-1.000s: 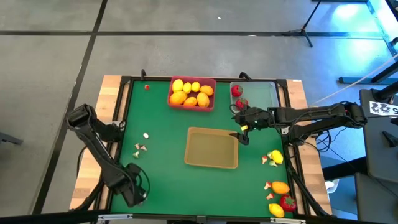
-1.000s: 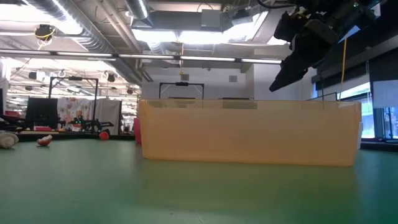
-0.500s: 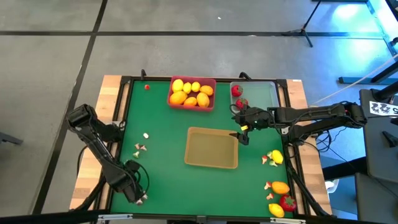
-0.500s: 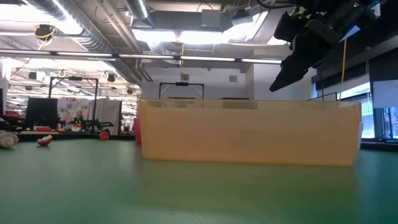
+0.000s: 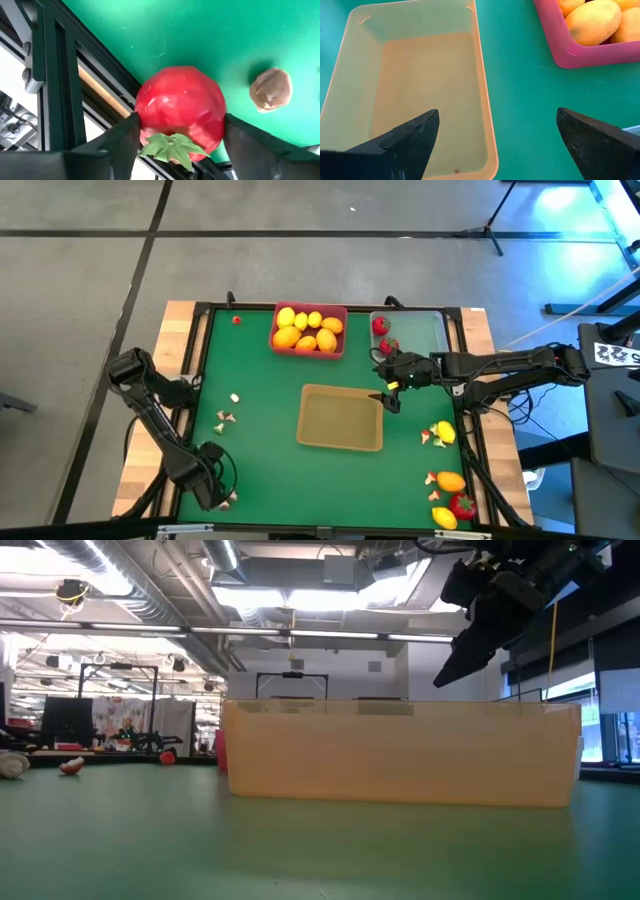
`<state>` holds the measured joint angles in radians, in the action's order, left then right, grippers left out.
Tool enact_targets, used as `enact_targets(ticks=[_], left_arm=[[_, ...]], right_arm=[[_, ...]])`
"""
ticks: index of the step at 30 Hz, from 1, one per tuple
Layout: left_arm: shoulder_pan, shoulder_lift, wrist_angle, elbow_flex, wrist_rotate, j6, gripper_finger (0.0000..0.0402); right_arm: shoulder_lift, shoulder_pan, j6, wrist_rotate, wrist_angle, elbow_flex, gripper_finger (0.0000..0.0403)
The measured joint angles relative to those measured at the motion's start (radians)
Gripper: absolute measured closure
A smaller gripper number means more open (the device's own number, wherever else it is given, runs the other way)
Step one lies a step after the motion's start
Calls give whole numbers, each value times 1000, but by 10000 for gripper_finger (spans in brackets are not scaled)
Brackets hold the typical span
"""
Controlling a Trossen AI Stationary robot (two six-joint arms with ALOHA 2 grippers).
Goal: Sort produce into baskets
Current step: Put the red tomato into the white bin
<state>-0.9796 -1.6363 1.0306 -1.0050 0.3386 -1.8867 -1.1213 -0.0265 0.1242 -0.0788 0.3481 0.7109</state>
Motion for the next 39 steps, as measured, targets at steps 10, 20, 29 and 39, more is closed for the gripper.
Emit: enact_targets(ticks=[10,20,29,39], left_arm=[[11,0,7,-17,-3,48,187],[96,0,183,-166,-104,179,185],[228,0,275,-315,-282,380,185],[418,0,270,-372,-407,703,184]], right_arm=[[0,0,0,0,1,0,4],[0,0,0,0,8,0,4],[0,0,0,0,16,0,4],[0,0,0,0,21,0,4]])
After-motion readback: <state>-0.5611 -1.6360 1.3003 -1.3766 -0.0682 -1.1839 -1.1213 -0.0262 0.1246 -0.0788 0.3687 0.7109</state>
